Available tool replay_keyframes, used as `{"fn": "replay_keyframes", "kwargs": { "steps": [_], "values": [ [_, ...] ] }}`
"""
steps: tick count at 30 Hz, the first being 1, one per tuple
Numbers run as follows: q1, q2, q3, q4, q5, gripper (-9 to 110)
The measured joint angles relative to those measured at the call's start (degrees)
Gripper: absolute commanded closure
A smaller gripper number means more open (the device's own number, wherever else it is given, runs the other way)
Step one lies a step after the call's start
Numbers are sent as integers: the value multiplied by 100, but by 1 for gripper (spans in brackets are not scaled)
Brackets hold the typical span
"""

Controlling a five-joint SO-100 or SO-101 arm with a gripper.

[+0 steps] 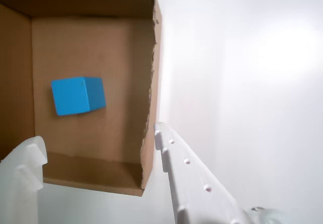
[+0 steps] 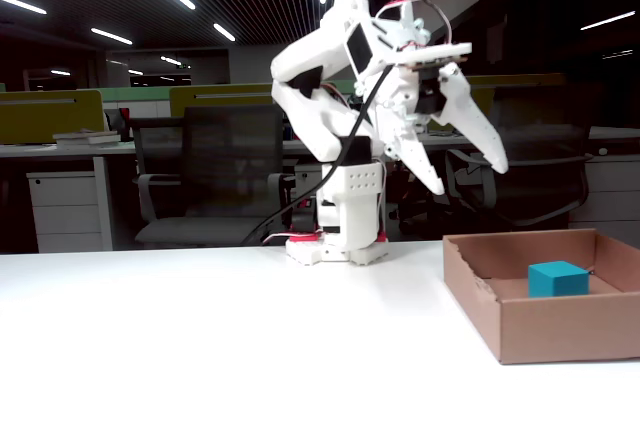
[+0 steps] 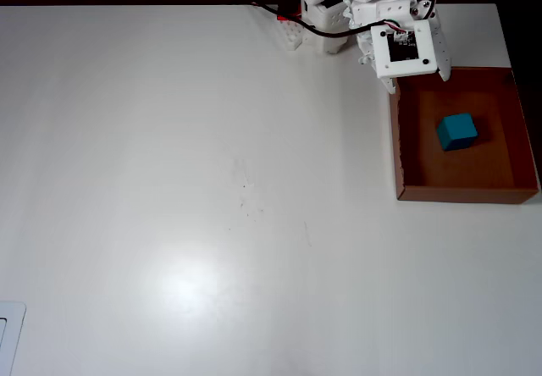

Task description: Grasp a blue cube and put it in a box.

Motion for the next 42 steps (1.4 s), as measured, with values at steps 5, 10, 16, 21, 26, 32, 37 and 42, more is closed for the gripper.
{"fn": "replay_keyframes", "kwargs": {
  "steps": [5,10,16,21,26,32,37,42],
  "values": [
    [-53,431,624,-308,0,67],
    [-53,861,1204,-519,0,69],
    [-123,1415,1767,-668,0,72],
    [-246,1696,2180,-826,0,74],
    [-387,2101,2575,-861,0,74],
    [-439,2470,2962,-949,0,75],
    [-510,2769,3190,-993,0,76],
    [-633,3103,3313,-888,70,77]
  ]
}}
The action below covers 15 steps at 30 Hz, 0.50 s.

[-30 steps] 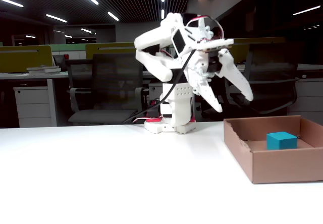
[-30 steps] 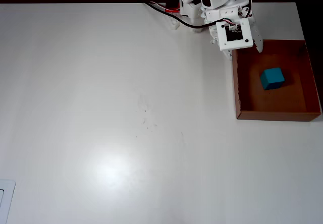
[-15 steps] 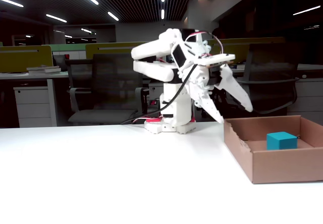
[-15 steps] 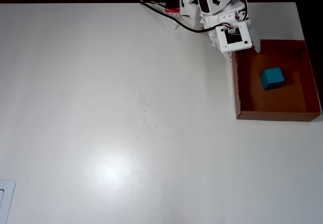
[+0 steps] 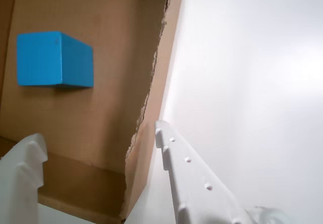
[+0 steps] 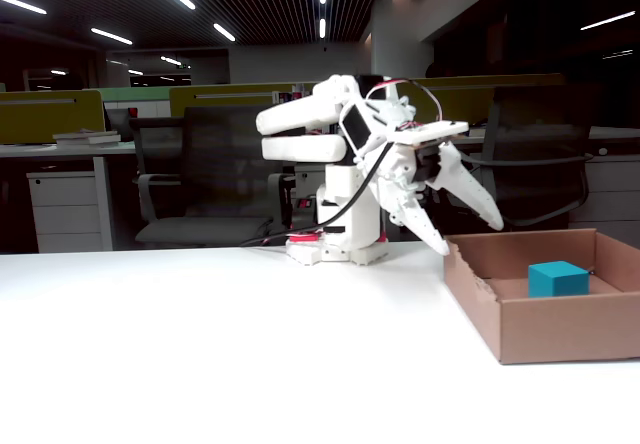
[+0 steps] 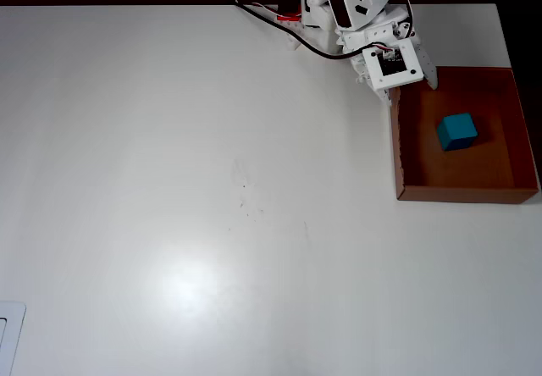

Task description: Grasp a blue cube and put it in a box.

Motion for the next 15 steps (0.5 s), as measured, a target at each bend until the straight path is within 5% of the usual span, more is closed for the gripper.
{"fn": "replay_keyframes", "kwargs": {
  "steps": [15],
  "values": [
    [-360,404,0,703,35,79]
  ]
}}
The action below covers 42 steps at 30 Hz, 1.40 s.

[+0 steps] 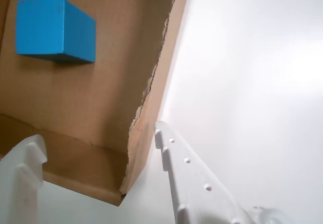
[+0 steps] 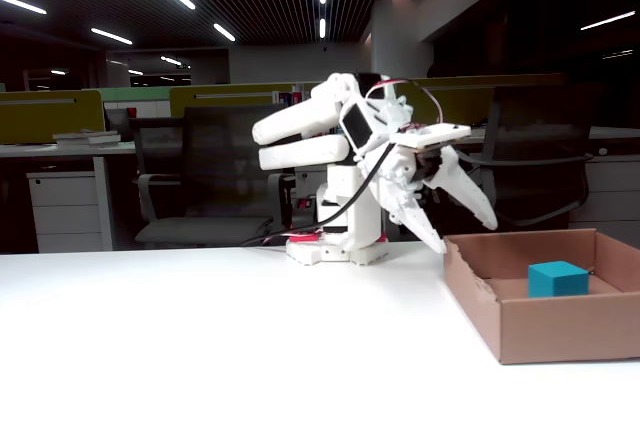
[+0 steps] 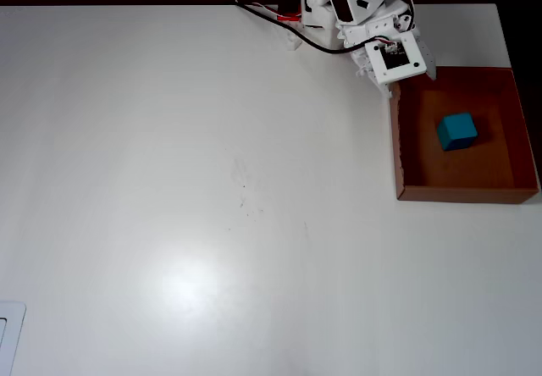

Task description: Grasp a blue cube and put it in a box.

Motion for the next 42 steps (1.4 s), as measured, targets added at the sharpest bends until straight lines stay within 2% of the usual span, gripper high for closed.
{"fn": "replay_keyframes", "kwargs": {
  "steps": [42],
  "values": [
    [-202,0,0,369,0,78]
  ]
}}
